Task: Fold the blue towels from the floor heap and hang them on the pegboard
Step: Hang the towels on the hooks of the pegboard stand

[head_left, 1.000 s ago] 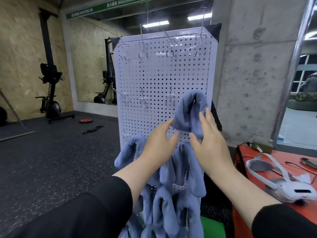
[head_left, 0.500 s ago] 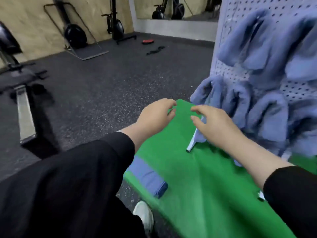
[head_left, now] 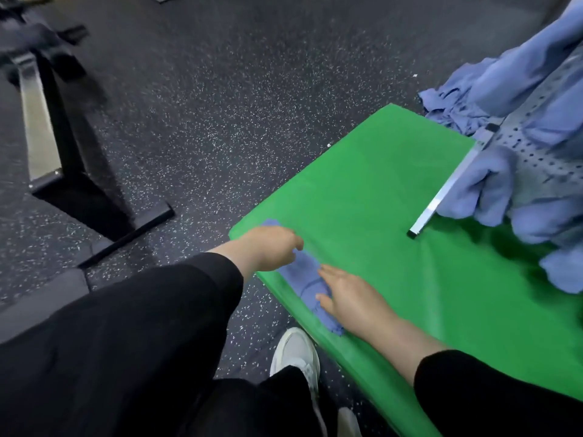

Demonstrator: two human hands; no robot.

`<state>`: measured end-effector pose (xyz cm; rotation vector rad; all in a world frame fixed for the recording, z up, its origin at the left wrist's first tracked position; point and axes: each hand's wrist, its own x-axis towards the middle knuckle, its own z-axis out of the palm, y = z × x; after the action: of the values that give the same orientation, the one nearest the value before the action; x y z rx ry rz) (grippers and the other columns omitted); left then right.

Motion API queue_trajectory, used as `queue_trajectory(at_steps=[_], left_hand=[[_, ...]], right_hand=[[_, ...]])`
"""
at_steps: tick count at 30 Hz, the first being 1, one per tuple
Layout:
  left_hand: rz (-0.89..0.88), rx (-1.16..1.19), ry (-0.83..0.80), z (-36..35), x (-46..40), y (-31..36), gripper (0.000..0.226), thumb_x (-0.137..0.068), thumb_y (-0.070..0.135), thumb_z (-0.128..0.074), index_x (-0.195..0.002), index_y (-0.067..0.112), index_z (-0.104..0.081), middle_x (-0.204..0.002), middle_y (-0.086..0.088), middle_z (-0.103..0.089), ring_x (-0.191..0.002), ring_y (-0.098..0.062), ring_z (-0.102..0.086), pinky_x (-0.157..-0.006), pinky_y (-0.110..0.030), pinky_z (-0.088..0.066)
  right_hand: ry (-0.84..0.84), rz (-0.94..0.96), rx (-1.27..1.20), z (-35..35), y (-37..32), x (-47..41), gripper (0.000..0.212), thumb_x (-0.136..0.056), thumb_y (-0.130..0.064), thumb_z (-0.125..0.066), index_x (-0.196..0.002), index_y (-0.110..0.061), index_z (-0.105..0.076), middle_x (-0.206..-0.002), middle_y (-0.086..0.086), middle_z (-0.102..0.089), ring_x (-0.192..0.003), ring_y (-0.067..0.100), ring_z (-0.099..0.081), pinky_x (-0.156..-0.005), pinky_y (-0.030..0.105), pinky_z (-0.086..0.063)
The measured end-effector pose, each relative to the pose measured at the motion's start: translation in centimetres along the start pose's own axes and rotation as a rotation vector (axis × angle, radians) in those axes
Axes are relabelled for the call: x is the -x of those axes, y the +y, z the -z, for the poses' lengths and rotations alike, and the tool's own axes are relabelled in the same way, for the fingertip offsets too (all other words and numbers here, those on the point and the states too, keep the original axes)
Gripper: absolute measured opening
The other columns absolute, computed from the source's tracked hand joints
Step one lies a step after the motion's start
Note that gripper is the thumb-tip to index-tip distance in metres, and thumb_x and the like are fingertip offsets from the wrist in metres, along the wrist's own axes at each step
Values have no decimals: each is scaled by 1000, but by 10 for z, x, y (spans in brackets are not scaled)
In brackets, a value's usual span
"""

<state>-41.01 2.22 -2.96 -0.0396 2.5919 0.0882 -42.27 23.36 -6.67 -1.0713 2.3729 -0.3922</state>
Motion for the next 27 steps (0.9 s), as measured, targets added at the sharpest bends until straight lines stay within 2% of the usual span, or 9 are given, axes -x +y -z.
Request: queue_trajectory(at_steps=[3, 5, 8, 10, 12, 15, 18, 21, 27], left_hand=[[-66, -20, -73, -41, -10, -7, 43, -100, 21, -48, -142, 20, -53, -153, -4, -47, -139, -27, -46, -107, -40, -43], [-90, -78, -114, -59, -12, -8, 50, -101, 18, -43, -151, 18, -43, -166, -4, -27, -150, -23, -30, -115, -44, -36], [-85, -107, -111, -68, -12, -7, 57, -100, 15, -40, -157, 19, -30, -169, 0, -14, -154, -18, -18, -118, -50, -30], [-87, -103, -32, -67, -13, -7, 59, -97, 16, -47, -154, 22, -35, -166, 1, -25, -150, -17, -29, -113, -49, -32], [-95, -120, 34, -65, -15, -8, 58, -93, 21, -56, -149, 25, -41, -155, 2, -43, -139, -20, -44, -105, -44, -37], [-67, -120, 129, -56, -20, -5, 40, -91, 32, -62, -131, 28, -56, -128, -1, -58, -123, -24, -54, -96, -41, -39], [-64, 29, 234, -29, -23, 2, 19, -94, 37, -59, -106, 22, -61, -108, -2, -63, -108, -26, -60, -86, -37, -40], [-107, 220, 226, 13, -20, 25, 17, -96, 30, -61, -100, 14, -57, -99, -11, -67, -93, -33, -61, -68, -34, -33], [-281, 271, 374, 108, 3, 123, 18, -95, 32, -59, -94, 14, -58, -92, -14, -69, -84, -34, -60, -62, -34, -31]], right_hand=[[-90, 24, 70, -41, 1, -13, 78, -99, -42, -55, -160, -9, -18, -169, 6, -14, -155, 19, -15, -126, 31, -12], [-77, -12, 129, -62, 4, -16, 85, -98, -44, -57, -161, -10, -11, -170, 5, -6, -156, 20, -8, -127, 36, -8], [88, -59, 116, -77, 9, -21, 68, -96, -21, -61, -156, -10, -31, -164, 5, -27, -151, 19, -31, -123, 34, -18], [144, -99, 47, -73, 10, -26, 58, -93, -9, -58, -150, -13, -46, -156, 4, -44, -141, 22, -47, -117, 31, -32], [137, -169, -41, -56, 9, -32, 45, -96, -12, -49, -139, -22, -55, -141, 6, -60, -122, 29, -60, -99, 36, -47], [195, -185, -127, -18, 16, -38, 30, -98, -16, -47, -122, -23, -63, -116, 9, -70, -100, 34, -64, -80, 41, -51], [245, -156, -163, 24, 26, -27, 30, -96, -13, -51, -121, -21, -65, -113, 11, -72, -100, 35, -64, -80, 40, -49], [325, -178, -202, 67, 40, -3, 29, -94, -11, -54, -119, -19, -66, -112, 14, -72, -100, 37, -63, -79, 40, -48], [468, -199, -220, 149, 66, 75, 56, -84, -26, -72, -137, -23, -54, -129, 0, -65, -108, 22, -64, -85, 28, -46]])
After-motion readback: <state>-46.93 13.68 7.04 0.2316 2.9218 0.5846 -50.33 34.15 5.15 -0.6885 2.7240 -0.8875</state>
